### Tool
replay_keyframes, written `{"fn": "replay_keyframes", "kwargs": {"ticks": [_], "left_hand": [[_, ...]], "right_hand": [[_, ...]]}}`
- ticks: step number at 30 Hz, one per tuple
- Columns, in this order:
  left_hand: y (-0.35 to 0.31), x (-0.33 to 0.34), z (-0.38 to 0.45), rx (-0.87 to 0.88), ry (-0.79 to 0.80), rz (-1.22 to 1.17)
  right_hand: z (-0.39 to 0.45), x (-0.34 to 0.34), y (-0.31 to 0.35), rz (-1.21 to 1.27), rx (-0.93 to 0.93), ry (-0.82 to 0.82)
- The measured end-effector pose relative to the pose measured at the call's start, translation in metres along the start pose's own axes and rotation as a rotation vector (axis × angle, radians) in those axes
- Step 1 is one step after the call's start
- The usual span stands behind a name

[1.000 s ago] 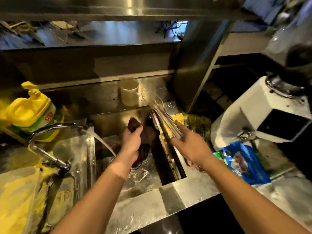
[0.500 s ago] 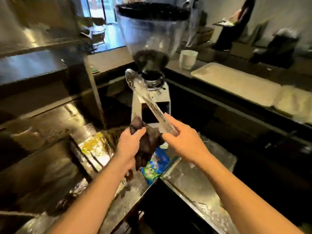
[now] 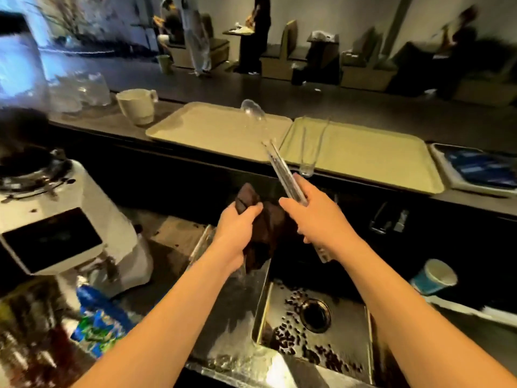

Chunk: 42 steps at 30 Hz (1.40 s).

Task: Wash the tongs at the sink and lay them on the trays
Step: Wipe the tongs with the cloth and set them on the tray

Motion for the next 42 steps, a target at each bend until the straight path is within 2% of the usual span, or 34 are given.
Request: {"fn": "replay_keyframes", "kwargs": {"ticks": [5,8,10,16,21,26,30,33,36,39,42], "left_hand": [[0.028,0.075,-0.002,-0.059,0.1,0.109],[0.044,0.104,-0.004,-0.115,0.138,0.14],[0.05,0.117,-0.003,-0.145,0.162,0.158],[0.056,0.131,0.005,-0.175,0.185,0.169],[0.051,0.131,0.016,-0.156,0.176,0.145],[0.05,0.126,0.022,-0.148,0.158,0.131],[0.05,0.12,0.026,-0.132,0.147,0.142],[0.051,0.116,0.026,-0.132,0.147,0.135],[0.05,0.107,0.026,-0.148,0.134,0.106],[0.051,0.09,0.026,-0.168,0.114,0.072],[0.049,0.065,0.022,-0.176,0.085,0.031]], "right_hand": [[0.038,-0.061,-0.053,0.076,0.227,-0.134],[0.059,-0.086,-0.077,0.116,0.328,-0.134],[0.071,-0.098,-0.084,0.049,0.351,-0.111],[0.106,-0.111,-0.085,-0.216,0.347,-0.106],[0.131,-0.109,-0.071,-0.579,0.14,-0.158],[0.145,-0.104,-0.058,-0.84,0.084,-0.224],[0.156,-0.097,-0.052,-0.812,0.083,-0.238],[0.153,-0.106,-0.05,-0.8,0.088,-0.325],[0.143,-0.114,-0.04,-0.78,-0.017,-0.407],[0.125,-0.097,-0.029,-0.631,-0.138,-0.28],[0.098,-0.066,-0.022,-0.427,-0.138,-0.111]]}}
Point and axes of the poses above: each hand's wrist, its own z-axis towards the middle knuckle, its own x-axis out of the palm, y = z × x, the point moved 6 cm from there along z, towards the middle knuckle, and after that the axes turned 13 degrees about -y, right-handed, at the moved point
